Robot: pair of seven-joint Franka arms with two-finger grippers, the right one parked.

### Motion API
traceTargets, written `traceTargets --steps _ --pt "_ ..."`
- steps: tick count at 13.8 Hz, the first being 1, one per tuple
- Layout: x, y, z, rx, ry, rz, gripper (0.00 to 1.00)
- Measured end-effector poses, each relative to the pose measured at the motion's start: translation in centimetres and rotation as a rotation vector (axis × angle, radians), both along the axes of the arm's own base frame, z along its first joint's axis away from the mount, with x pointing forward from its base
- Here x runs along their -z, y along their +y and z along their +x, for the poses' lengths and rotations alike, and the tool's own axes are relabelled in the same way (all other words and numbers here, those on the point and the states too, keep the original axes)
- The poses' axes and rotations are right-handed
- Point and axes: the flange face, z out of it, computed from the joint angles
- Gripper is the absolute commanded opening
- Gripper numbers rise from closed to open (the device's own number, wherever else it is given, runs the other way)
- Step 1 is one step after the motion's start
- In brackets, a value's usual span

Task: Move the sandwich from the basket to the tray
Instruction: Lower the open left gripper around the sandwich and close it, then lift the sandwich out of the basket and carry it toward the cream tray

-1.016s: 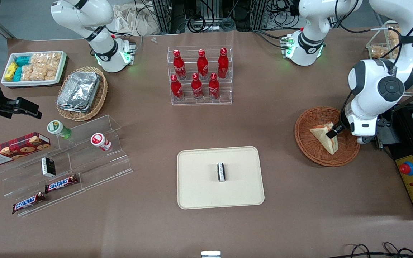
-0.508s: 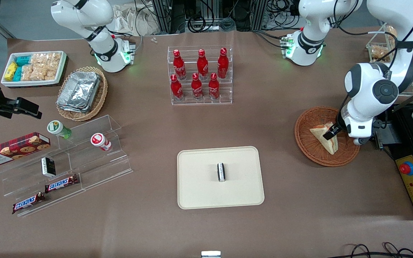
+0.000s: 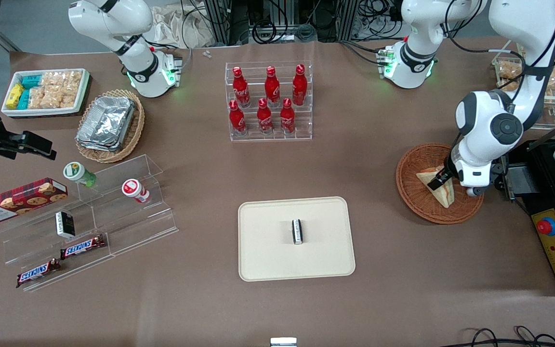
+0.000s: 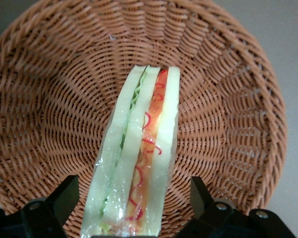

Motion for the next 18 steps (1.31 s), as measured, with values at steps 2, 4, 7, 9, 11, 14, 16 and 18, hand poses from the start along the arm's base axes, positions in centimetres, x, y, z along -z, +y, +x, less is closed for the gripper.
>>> traceTargets --steps 2,4,7,9,11,14,16,18 --pt "0.7 0.0 -0.3 0.0 0.008 -0.002 0.0" --pt "0.8 0.0 -0.3 0.0 0.007 -0.003 0.0" --pt "0.7 0.0 -0.1 0.001 -0.001 -0.003 0.0" --pt "0.6 0.0 -0.1 0.001 -0.007 -0.003 0.0" --pt "0.3 -0.1 0.2 0.002 -0.017 -0.003 0.0" --pt "-2.4 -0.2 1.3 0.011 -0.04 0.008 0.0" --pt "-7.0 -0.6 2.8 0.025 0.01 0.03 0.0" --pt "-14.0 -1.7 5.2 0.053 0.06 0.047 0.0"
